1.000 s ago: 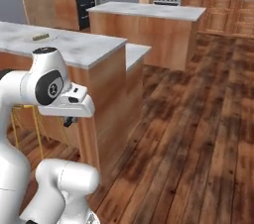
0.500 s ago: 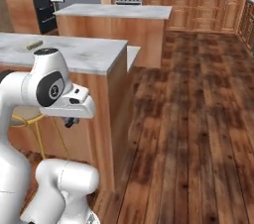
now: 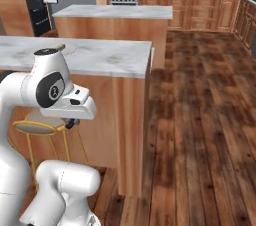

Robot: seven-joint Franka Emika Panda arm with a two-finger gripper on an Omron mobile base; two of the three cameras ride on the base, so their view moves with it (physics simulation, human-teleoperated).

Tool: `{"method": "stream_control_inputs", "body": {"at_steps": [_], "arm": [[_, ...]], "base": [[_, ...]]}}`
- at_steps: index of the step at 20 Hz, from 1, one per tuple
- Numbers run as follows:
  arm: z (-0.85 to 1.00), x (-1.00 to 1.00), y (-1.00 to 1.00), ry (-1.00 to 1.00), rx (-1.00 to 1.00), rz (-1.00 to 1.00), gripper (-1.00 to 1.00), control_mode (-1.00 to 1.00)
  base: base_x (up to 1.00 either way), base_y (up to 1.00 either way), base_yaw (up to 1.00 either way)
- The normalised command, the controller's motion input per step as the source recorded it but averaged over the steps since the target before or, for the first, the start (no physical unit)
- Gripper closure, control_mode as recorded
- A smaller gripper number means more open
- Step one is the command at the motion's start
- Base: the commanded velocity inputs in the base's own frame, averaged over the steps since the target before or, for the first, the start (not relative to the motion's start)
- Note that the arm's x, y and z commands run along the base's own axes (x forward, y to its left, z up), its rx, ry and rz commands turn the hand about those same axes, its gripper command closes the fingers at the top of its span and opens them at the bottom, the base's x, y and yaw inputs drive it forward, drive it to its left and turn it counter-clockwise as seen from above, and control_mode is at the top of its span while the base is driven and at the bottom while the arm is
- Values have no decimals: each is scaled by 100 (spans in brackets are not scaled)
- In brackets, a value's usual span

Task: Retrieve the butter from the fridge and place it on a plate on the dining table. Then retrieve the butter knife by the fridge and place it near the plate.

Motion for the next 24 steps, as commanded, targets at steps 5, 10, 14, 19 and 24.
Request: {"method": "stream_control_inputs", "body": {"at_steps": [5,10,14,19,24], "arm": [[0,0,0,0,0,0,100,100],[0,0,0,0,0,0,100,100],[0,0,0,0,0,0,100,100],[0,0,0,0,0,0,100,100],[0,0,0,0,0,0,100,100]], "base": [[1,29,-4],[18,0,0],[36,7,0],[19,47,0],[7,64,-2]]}}
